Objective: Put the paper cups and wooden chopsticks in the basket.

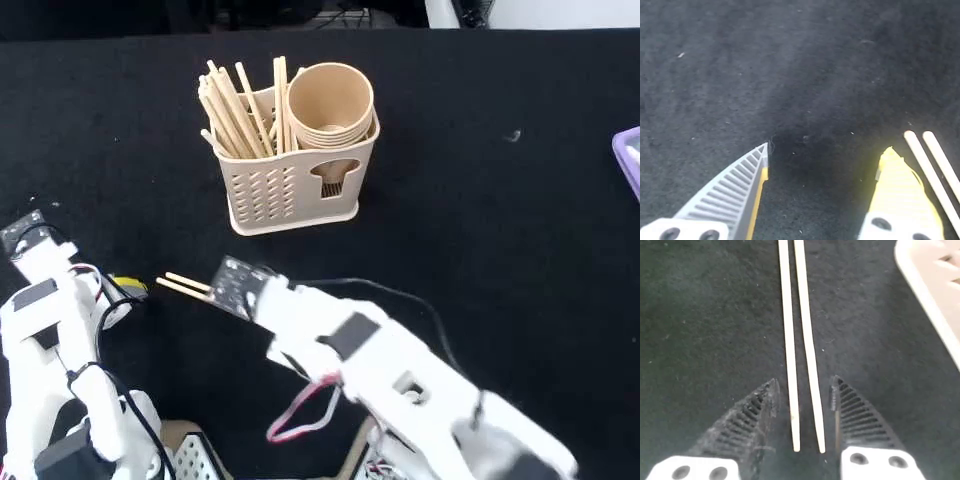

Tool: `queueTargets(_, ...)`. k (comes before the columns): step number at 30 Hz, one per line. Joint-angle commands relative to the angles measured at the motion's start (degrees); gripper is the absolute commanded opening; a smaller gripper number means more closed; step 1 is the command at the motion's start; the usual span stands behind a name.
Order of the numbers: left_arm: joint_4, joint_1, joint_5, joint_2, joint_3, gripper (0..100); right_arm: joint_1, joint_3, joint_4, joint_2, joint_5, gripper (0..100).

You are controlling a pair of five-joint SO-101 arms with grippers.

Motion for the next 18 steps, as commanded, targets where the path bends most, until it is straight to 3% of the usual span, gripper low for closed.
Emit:
queueTargets(1, -0.79, -0.92, 0.44, -0.18, -1.36, 34, -0.62, -9.27, -2.73, 15.16, 1.76, 23.7)
queueTargets(9, -0.79, -0.66, 0.44, -0.35, -1.01, 34, -0.44, -17.19, -4.4, 32.66, 4.31, 25.8)
queueTargets(15, -0.79, -0.66, 0.44, -0.18, -1.01, 34, -0.62, -20.0, -2.46, 35.65, 4.31, 25.4)
queueTargets(18, -0.79, -0.66, 0.44, -0.35, -1.01, 34, -1.49, -19.91, -2.46, 35.74, 4.4, 17.8)
